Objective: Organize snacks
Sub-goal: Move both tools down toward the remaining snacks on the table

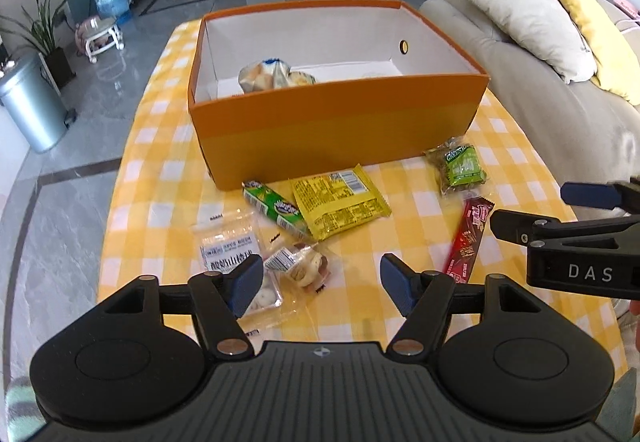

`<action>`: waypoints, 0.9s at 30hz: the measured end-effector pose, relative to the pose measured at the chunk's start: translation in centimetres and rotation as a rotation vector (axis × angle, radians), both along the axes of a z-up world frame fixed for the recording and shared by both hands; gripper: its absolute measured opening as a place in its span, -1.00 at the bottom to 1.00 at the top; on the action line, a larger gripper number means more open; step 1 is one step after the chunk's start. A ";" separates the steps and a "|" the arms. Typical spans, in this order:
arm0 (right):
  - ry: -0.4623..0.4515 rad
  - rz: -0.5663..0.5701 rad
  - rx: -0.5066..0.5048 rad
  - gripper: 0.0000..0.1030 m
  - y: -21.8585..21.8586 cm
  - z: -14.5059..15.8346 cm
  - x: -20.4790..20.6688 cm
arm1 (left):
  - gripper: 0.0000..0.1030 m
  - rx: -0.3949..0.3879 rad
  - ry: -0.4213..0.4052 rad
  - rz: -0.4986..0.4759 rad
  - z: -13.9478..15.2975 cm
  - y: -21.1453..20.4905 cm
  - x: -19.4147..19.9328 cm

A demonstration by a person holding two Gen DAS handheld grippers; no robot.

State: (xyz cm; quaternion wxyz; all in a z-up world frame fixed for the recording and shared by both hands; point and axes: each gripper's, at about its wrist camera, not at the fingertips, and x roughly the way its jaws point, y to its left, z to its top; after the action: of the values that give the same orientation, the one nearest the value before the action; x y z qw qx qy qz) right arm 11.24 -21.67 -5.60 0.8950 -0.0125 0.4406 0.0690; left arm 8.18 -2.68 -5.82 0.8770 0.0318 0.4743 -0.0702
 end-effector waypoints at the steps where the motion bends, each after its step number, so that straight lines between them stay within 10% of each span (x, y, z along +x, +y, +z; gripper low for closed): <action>1: 0.010 -0.006 0.007 0.57 -0.2 -0.2 0.1 | 0.52 -0.007 0.009 0.007 0.0 0.1 0.1; 27: 0.303 -0.151 0.162 0.41 -2.2 -5.8 2.9 | 0.58 0.011 0.087 0.007 -3.8 0.5 3.4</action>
State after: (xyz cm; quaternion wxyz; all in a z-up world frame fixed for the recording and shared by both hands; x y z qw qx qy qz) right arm 14.12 -23.86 -11.37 0.8192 0.1031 0.5629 0.0382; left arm 11.62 -2.18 -9.58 0.8557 0.0319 0.5123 -0.0659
